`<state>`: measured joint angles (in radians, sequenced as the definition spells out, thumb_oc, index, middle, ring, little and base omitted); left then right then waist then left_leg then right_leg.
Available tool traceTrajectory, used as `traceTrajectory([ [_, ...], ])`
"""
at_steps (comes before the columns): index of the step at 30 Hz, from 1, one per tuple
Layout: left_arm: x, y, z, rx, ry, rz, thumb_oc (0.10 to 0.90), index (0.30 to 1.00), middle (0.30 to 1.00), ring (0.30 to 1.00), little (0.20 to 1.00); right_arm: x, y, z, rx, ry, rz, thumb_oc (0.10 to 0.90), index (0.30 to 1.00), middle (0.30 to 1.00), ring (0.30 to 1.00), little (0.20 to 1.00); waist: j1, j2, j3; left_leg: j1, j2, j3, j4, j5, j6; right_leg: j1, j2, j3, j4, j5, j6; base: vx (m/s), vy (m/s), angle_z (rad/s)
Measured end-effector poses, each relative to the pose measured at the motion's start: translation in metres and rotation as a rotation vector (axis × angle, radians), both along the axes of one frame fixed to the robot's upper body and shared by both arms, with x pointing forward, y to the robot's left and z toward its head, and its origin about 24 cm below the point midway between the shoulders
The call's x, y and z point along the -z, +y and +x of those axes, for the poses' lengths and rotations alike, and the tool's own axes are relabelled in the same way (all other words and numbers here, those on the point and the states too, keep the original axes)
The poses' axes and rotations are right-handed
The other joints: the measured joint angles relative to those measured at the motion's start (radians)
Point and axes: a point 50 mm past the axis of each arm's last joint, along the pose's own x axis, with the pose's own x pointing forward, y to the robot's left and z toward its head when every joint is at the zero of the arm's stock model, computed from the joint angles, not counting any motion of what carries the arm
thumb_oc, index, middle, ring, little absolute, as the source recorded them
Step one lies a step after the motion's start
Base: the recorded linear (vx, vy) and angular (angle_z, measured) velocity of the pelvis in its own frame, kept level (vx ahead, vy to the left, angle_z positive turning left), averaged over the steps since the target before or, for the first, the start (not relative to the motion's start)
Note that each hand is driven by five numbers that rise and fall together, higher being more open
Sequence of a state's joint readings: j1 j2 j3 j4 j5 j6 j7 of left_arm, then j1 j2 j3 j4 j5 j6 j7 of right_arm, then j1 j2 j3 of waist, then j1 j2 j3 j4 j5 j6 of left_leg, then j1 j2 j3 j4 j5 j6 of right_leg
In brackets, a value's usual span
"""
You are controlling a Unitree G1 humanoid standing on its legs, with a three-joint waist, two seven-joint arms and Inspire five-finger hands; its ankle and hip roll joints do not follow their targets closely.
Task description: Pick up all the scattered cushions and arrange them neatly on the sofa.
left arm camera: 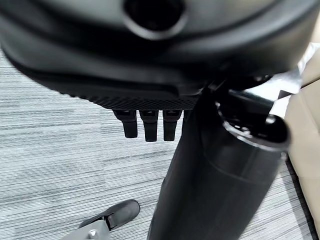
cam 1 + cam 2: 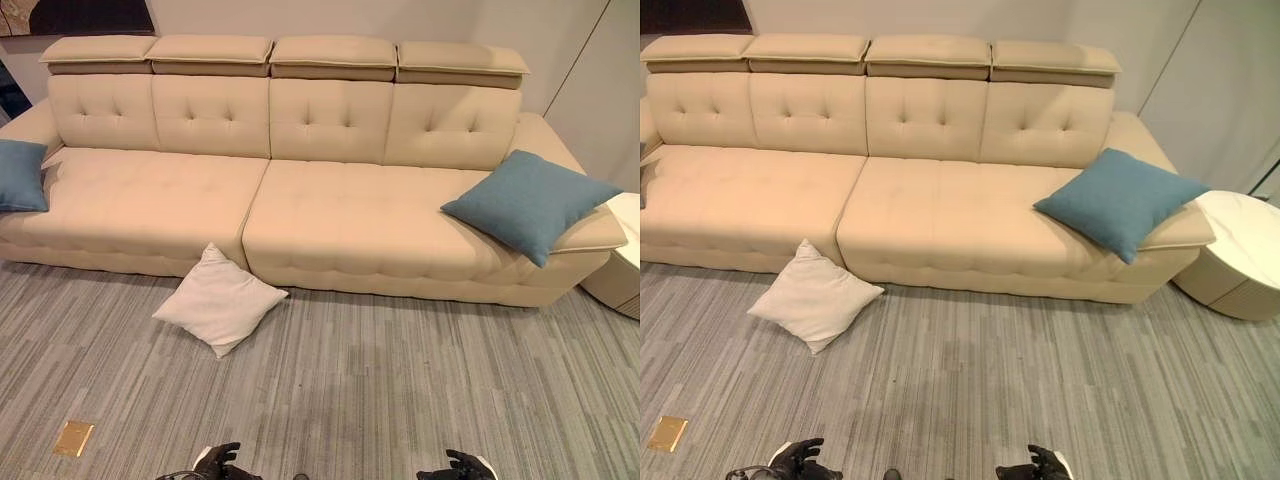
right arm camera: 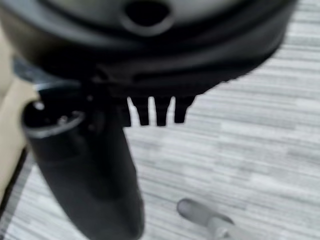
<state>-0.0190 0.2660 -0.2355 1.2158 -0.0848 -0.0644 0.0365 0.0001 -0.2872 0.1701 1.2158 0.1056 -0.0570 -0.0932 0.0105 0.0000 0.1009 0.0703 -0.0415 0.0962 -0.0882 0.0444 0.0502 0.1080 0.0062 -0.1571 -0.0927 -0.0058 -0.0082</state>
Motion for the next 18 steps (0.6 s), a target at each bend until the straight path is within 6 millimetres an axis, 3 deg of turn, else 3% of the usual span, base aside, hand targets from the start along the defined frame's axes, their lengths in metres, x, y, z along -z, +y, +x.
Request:
traceTrajectory([
  [11,0.001,-0.005,0.001,0.001,-0.004,0.005,0.800,0.900,0.900,0.900,0.900,0.002,-0.001,-0.007,0.008,0.033,-0.006,0.800,0.900,0.900,0.900,0.900,0.000,0.015,0.028,-0.028,0.008,0.006,0.042,-0.006,-0.019,-0.016,0.007,0.025,-0.005,0.004,-0.008,-0.01,-0.042,-0.05],
  [12,0.001,-0.006,0.001,0.003,-0.005,0.003,0.800,0.900,0.900,0.900,0.900,0.002,-0.001,-0.006,0.009,0.029,-0.005,0.800,0.900,0.900,0.900,0.900,0.002,0.011,0.034,-0.039,0.007,0.002,0.066,-0.010,-0.025,-0.017,0.005,0.033,-0.005,0.004,-0.010,-0.04,0.024,-0.17],
  [14,-0.003,-0.003,0.014,-0.008,-0.042,0.021,0.800,0.900,0.900,0.900,0.900,0.000,-0.001,0.001,0.012,0.011,-0.005,0.800,0.900,0.900,0.900,0.900,0.006,-0.020,0.057,-0.110,-0.010,-0.078,0.166,-0.014,-0.050,-0.033,-0.025,0.048,0.001,0.020,-0.038,-0.02,0.049,-0.23],
  [16,-0.003,-0.004,0.016,-0.007,-0.045,0.022,0.800,0.900,0.900,0.900,0.900,-0.002,-0.005,0.008,0.015,-0.009,-0.016,0.800,0.900,0.900,0.900,0.900,-0.008,-0.021,0.061,-0.115,0.020,-0.107,0.161,-0.015,-0.050,-0.036,-0.026,0.051,0.002,0.035,-0.032,0.04,0.085,-0.13],
  [18,-0.002,-0.010,0.016,-0.004,-0.046,0.007,0.800,0.900,0.900,0.900,0.900,-0.003,-0.008,0.007,0.021,-0.010,-0.033,0.800,0.900,0.900,0.900,0.900,-0.029,-0.003,0.053,-0.084,0.064,-0.104,0.099,-0.004,-0.062,-0.036,-0.019,0.056,0.002,0.036,-0.021,0.02,0.135,-0.10],
])
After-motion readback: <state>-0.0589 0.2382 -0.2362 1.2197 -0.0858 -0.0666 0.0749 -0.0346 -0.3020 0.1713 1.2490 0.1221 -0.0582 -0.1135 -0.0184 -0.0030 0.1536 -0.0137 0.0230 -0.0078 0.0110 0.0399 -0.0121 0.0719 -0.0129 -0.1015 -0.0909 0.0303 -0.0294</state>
